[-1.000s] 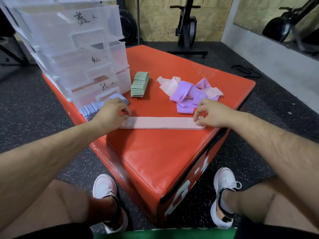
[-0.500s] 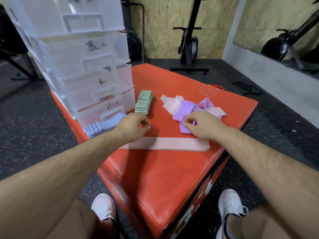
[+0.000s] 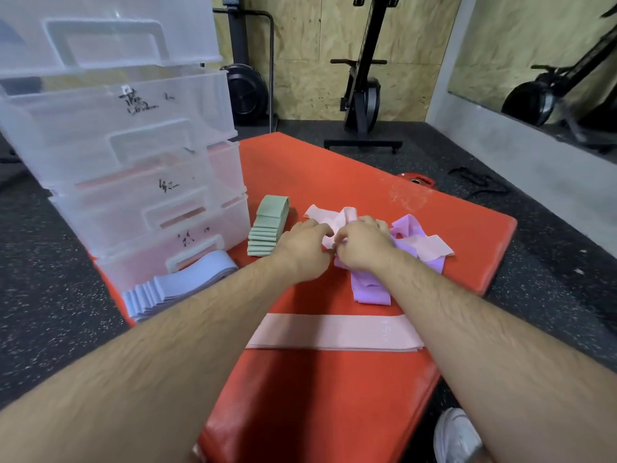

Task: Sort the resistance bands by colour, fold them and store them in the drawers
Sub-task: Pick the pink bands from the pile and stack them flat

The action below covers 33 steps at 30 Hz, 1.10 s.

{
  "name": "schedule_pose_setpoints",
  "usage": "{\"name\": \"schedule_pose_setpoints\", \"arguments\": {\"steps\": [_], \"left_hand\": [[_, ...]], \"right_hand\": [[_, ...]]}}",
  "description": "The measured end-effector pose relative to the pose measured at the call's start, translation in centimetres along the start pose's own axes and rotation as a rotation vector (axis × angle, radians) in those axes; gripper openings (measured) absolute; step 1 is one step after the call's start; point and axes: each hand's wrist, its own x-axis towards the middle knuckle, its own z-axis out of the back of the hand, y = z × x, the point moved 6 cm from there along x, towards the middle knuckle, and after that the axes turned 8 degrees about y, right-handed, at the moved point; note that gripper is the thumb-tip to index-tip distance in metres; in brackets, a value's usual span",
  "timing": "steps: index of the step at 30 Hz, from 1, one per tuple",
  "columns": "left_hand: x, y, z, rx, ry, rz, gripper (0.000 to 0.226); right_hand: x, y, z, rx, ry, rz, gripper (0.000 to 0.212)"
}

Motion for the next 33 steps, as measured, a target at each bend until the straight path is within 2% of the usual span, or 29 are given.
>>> {"name": "schedule_pose_setpoints", "arguments": {"steps": [2,4,8,12,18,22,25,27,30,33], "left_hand": [[0.1,0.7,0.0,-0.024,-0.019,0.001,0.044],[0.0,1.3,0.5,-0.085,-0.076,0.005,0.041],[-1.2,1.5,3.0,-0.236,-0.249,-0.004,0.039],[-3.1,0.9,5.7,-0.376,-0.398,-0.044,0.043],[-6.0,-0.9,9.1,-0.643,-0.473,-0.178,0.056],[-8.3,-2.9,11.6,-0.749,-0.558,-0.27,0.062],[-9.2,-4.0,12.8,-0.585,-0.609,-0.306,0.033],[-9.2,-3.8,12.5,-0.534,-0.606,-0.244,0.009],[-9.1,-3.2,11.8,-0.595,-0.544,-0.145,0.01],[-9.2,-2.9,11.5,-0.676,-0.477,-0.081,0.018]], "right_hand": [[0.3,0.0,0.6,0.1,-0.058,0.017,0.023],[0.5,0.3,1.7,0.201,-0.123,0.056,0.03],[0.0,0.5,3.8,0.72,-0.159,0.127,0.042],[-1.5,0.6,6.9,0.946,-0.229,0.194,0.046],[-5.6,1.0,11.5,1.078,-0.314,0.329,0.045],[-8.1,1.2,12.7,1.137,-0.271,0.371,0.047],[-9.4,1.3,11.9,1.125,-0.185,0.355,0.052],[-10.0,1.3,11.0,1.137,-0.118,0.352,0.053],[-10.5,1.8,9.9,1.107,-0.057,0.382,0.036],[-10.4,1.9,9.7,0.971,-0.134,0.336,0.013]]}}
